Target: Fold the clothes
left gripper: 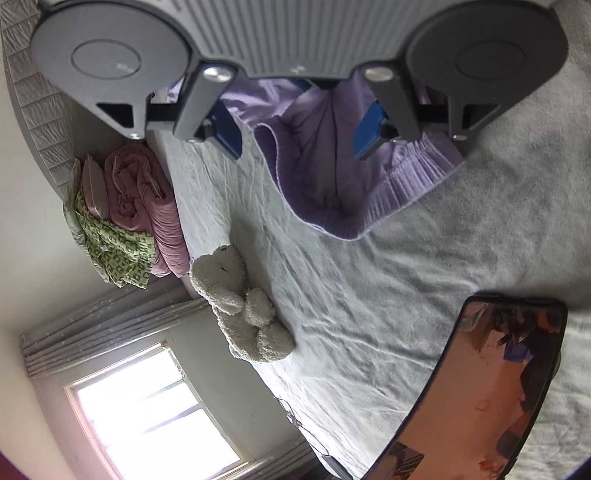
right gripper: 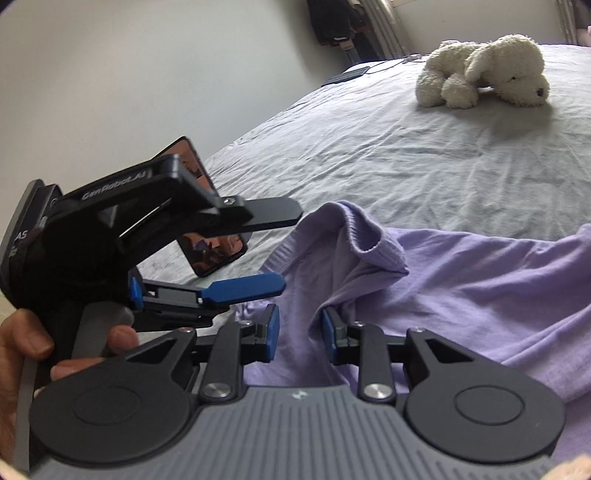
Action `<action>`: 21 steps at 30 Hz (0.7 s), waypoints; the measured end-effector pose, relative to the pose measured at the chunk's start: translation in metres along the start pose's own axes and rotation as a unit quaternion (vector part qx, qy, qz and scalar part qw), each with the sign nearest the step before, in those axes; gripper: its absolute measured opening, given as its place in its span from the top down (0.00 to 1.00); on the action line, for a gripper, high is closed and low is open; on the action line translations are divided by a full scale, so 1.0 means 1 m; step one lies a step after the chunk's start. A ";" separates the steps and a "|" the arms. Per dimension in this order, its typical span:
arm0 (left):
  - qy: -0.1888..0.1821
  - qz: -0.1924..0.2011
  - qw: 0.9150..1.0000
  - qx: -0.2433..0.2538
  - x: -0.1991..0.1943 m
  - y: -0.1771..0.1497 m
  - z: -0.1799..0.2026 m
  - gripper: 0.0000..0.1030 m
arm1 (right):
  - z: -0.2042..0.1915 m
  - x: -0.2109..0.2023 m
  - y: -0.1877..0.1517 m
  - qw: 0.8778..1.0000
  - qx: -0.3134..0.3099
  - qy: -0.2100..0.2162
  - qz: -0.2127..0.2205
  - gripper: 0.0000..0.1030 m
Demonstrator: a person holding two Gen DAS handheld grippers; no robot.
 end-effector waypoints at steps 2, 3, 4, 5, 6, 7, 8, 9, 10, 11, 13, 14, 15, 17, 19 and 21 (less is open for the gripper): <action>-0.002 0.001 1.000 -0.005 -0.001 -0.001 0.000 0.34 | -0.008 0.002 -0.003 1.000 -0.018 0.000 -0.010 0.70; -0.001 0.001 1.000 -0.005 -0.002 -0.001 0.000 0.34 | -0.011 0.004 -0.005 0.999 -0.030 -0.004 -0.015 0.70; 0.000 0.002 1.000 -0.005 -0.002 -0.002 0.001 0.34 | -0.014 0.004 -0.006 0.999 -0.040 -0.009 -0.020 0.70; 0.003 0.004 1.000 -0.004 -0.002 -0.002 0.001 0.34 | -0.015 0.003 -0.005 0.998 -0.047 -0.017 -0.024 0.70; 0.008 0.006 1.000 -0.004 -0.002 -0.002 0.001 0.34 | -0.016 0.002 -0.005 0.998 -0.055 -0.024 -0.027 0.70; 0.015 0.007 1.000 -0.004 -0.002 -0.001 0.001 0.34 | -0.017 0.001 -0.004 0.997 -0.062 -0.031 -0.030 0.66; 0.024 0.007 1.000 -0.004 -0.002 -0.001 0.000 0.34 | -0.017 -0.001 -0.003 0.997 -0.067 -0.038 -0.031 0.63; 0.033 0.008 0.999 -0.004 -0.002 0.000 0.000 0.34 | -0.014 -0.006 -0.001 0.997 -0.066 -0.044 -0.025 0.58; 0.041 0.008 0.999 -0.004 -0.002 0.000 -0.001 0.34 | -0.011 -0.011 0.001 0.997 -0.064 -0.050 -0.018 0.57; 0.047 0.007 0.999 -0.005 -0.001 0.001 -0.003 0.34 | -0.007 -0.015 0.004 0.997 -0.060 -0.053 -0.011 0.56; 0.055 0.005 0.998 -0.009 0.000 0.002 -0.007 0.34 | 0.000 -0.021 0.007 0.997 -0.053 -0.062 -0.001 0.55; 0.052 0.004 0.999 -0.013 0.000 0.003 -0.008 0.34 | 0.004 -0.023 0.010 0.996 -0.048 -0.071 0.007 0.54; 0.049 0.003 0.999 -0.017 -0.001 0.003 -0.009 0.34 | 0.008 -0.024 0.012 0.996 -0.044 -0.080 0.015 0.52; 0.043 0.003 0.999 -0.022 -0.002 0.004 -0.012 0.34 | 0.015 -0.024 0.018 0.994 -0.035 -0.096 0.030 0.48; 0.039 0.002 0.999 -0.027 -0.002 0.005 -0.013 0.34 | 0.021 -0.021 0.021 0.993 -0.031 -0.109 0.036 0.48; 0.035 -0.003 0.999 -0.033 -0.003 0.005 -0.014 0.34 | 0.022 -0.016 0.020 0.991 -0.039 -0.124 0.032 0.48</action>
Point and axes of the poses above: each gripper's, at about its wrist camera, not at the fingertips, and x roughly the way its jaws point, z to its right, y to its top, the point moved 3 cm from there along x, roughly the way its jaws point, and after that the axes turned 14 degrees about -z, right-handed, at the moved point
